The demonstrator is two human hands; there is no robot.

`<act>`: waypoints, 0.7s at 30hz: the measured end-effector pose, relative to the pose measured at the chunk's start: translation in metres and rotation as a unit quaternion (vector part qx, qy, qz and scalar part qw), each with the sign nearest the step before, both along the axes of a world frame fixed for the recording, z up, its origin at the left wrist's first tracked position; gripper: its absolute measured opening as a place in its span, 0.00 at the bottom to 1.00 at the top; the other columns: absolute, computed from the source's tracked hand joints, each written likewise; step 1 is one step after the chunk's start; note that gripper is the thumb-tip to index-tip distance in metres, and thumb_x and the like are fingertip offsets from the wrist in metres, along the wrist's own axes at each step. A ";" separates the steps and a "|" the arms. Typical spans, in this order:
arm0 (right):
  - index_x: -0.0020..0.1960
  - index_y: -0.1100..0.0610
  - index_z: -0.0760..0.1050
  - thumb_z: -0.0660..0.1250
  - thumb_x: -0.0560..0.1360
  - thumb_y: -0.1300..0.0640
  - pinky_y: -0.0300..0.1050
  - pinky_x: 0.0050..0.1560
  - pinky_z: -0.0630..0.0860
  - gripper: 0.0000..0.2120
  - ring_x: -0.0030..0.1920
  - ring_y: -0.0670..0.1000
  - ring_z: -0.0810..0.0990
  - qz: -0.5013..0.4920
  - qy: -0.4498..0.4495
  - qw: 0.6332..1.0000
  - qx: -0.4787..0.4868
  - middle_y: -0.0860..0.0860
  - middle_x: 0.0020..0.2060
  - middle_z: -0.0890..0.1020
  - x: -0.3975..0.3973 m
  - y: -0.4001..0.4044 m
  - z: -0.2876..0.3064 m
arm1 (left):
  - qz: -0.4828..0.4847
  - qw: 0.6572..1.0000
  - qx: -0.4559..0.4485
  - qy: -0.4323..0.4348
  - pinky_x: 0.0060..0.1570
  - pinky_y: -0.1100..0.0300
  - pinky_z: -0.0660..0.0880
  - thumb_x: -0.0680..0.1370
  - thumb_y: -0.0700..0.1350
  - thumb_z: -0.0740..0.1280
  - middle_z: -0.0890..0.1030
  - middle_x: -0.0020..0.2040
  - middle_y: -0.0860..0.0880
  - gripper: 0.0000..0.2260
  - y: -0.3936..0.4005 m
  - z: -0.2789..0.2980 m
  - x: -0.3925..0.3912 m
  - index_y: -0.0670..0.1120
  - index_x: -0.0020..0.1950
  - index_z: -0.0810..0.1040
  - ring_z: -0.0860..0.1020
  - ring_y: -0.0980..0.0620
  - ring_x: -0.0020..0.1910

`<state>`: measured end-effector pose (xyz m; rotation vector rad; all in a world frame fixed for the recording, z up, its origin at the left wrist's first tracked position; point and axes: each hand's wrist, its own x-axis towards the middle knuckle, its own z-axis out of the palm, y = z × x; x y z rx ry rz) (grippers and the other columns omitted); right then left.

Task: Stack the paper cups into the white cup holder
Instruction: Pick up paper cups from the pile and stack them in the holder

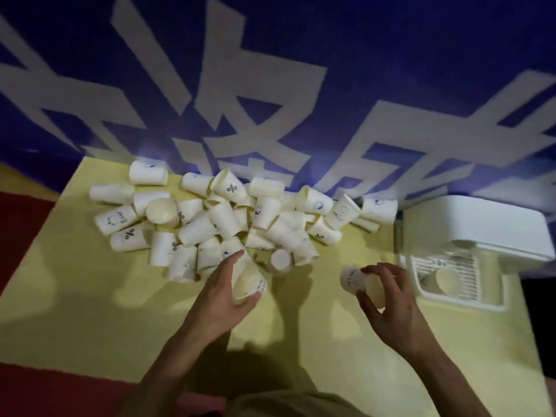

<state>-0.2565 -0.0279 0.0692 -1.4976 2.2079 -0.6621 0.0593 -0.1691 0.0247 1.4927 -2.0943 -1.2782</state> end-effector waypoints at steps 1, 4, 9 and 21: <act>0.66 0.49 0.73 0.75 0.75 0.56 0.52 0.58 0.78 0.22 0.59 0.47 0.72 -0.028 -0.008 1.000 -0.001 0.49 0.61 0.70 -0.012 0.017 -0.001 | -0.024 1.000 -0.005 0.004 0.68 0.61 0.66 0.74 0.56 0.75 0.64 0.72 0.62 0.36 0.010 0.003 -0.020 0.58 0.77 0.59 0.64 0.63 0.69; 0.71 0.52 0.70 0.75 0.75 0.55 0.49 0.56 0.76 0.27 0.56 0.44 0.71 -0.080 -0.034 0.996 -0.008 0.49 0.61 0.71 -0.055 0.060 -0.005 | -0.081 0.996 -0.021 0.006 0.62 0.62 0.69 0.76 0.57 0.73 0.68 0.68 0.61 0.31 0.043 0.017 -0.079 0.62 0.74 0.61 0.68 0.61 0.64; 0.73 0.58 0.68 0.76 0.73 0.52 0.44 0.53 0.73 0.32 0.56 0.45 0.72 -0.088 -0.033 0.995 -0.032 0.52 0.60 0.74 -0.139 0.117 -0.004 | -0.081 0.996 -0.022 0.008 0.56 0.74 0.65 0.75 0.58 0.73 0.70 0.61 0.67 0.26 0.104 0.028 -0.177 0.62 0.69 0.67 0.68 0.65 0.61; 0.74 0.51 0.66 0.75 0.75 0.52 0.40 0.54 0.73 0.32 0.55 0.44 0.73 -0.090 -0.065 0.993 -0.038 0.47 0.62 0.70 -0.291 0.200 -0.006 | -0.119 0.991 -0.059 0.036 0.60 0.70 0.68 0.75 0.50 0.73 0.69 0.65 0.59 0.26 0.157 0.049 -0.398 0.58 0.70 0.68 0.69 0.59 0.65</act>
